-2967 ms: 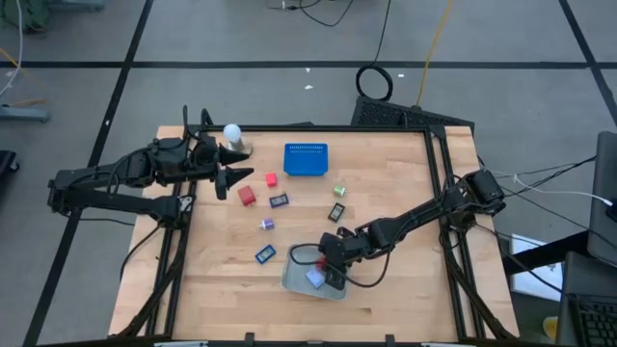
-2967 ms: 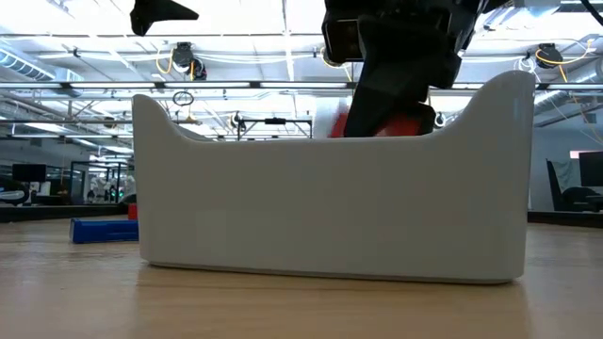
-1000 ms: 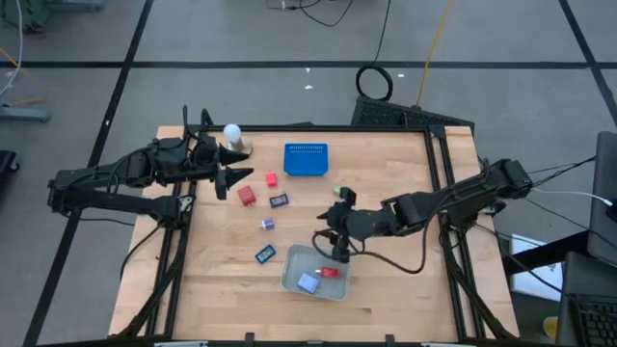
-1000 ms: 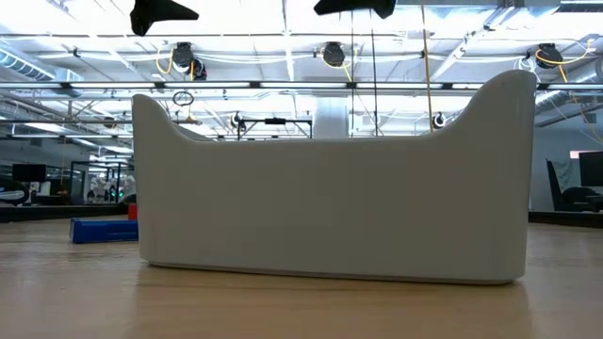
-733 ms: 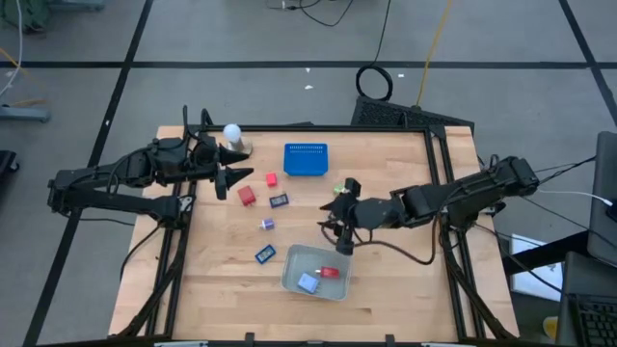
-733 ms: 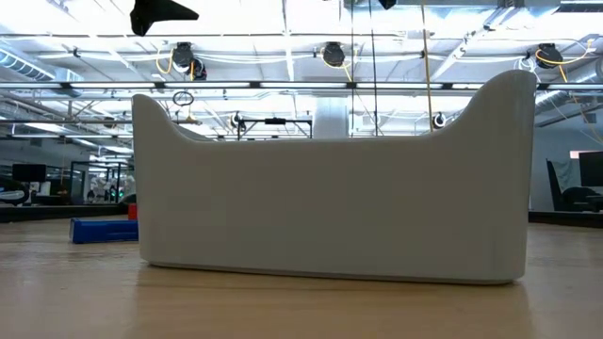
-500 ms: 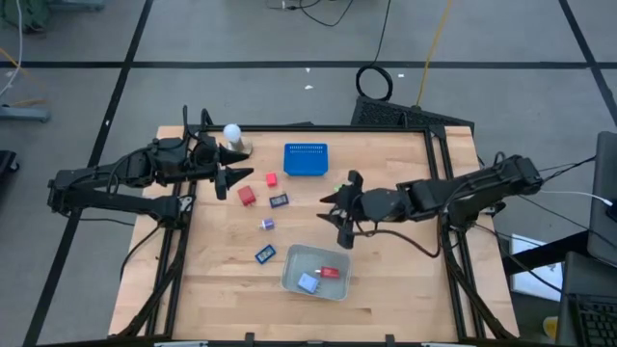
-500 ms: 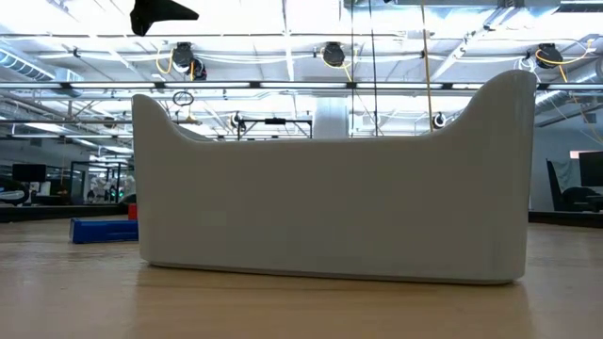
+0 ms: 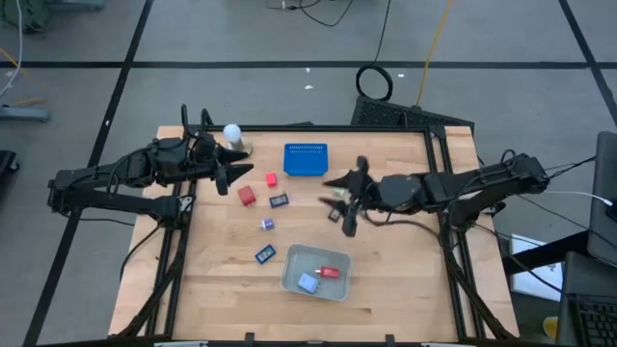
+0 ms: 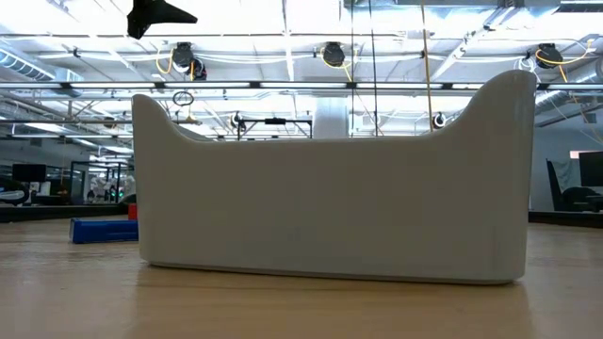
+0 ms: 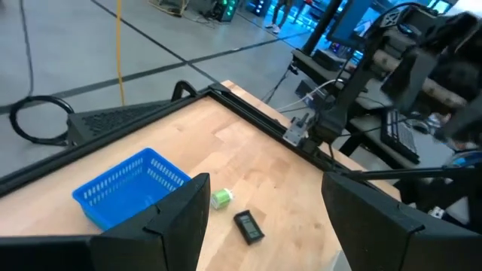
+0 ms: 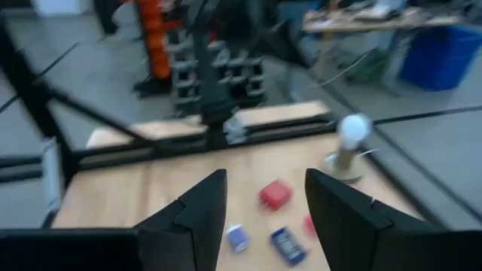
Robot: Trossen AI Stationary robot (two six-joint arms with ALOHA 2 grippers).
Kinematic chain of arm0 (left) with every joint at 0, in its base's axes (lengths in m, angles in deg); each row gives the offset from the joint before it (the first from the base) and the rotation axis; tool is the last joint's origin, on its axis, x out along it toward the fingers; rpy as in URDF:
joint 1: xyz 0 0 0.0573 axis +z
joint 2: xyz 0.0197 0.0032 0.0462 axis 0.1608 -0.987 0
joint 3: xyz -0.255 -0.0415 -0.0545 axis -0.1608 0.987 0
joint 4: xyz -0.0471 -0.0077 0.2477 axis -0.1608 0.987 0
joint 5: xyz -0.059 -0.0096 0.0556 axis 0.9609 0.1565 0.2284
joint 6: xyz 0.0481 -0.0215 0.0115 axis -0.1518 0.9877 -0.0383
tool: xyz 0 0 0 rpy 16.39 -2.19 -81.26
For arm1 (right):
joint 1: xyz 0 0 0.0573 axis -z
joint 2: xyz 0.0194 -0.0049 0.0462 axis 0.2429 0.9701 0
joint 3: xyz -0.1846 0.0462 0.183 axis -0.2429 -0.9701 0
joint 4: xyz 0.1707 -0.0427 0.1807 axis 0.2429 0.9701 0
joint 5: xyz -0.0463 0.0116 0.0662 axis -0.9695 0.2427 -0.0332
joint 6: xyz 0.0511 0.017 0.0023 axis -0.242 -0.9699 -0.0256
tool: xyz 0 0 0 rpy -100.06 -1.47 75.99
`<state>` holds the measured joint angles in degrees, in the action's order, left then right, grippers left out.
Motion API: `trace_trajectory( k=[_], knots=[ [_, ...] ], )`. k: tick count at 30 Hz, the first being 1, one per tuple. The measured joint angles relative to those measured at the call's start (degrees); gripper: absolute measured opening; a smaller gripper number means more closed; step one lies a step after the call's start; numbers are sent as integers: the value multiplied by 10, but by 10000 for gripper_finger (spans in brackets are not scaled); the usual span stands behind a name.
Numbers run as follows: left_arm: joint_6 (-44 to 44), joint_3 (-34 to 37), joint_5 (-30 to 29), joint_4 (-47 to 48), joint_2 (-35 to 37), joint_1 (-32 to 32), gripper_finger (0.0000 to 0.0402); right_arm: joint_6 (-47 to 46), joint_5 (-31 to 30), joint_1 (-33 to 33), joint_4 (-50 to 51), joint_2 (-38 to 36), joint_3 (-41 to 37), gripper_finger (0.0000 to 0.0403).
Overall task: Pick & Place Office items
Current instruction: Put the red charger adapter into the gray bin
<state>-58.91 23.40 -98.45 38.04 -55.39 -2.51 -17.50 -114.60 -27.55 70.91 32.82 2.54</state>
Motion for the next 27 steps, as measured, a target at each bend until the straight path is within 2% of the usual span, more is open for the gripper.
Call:
trace_trajectory(
  k=[3,9,13,19,27],
  knots=[
    [7,0,4,0,0,0,255,2,-27,4,0,-30,0,171],
    [12,0,-22,0,0,0,255,26,-27,7,-1,-85,0,171],
    [-24,0,-24,0,0,0,255,26,-25,7,-1,-103,0,171],
    [-24,0,-23,2,0,0,255,26,-23,7,-42,-106,0,171],
    [12,0,28,-18,0,0,255,26,-23,7,-48,-106,0,171]
  ],
)
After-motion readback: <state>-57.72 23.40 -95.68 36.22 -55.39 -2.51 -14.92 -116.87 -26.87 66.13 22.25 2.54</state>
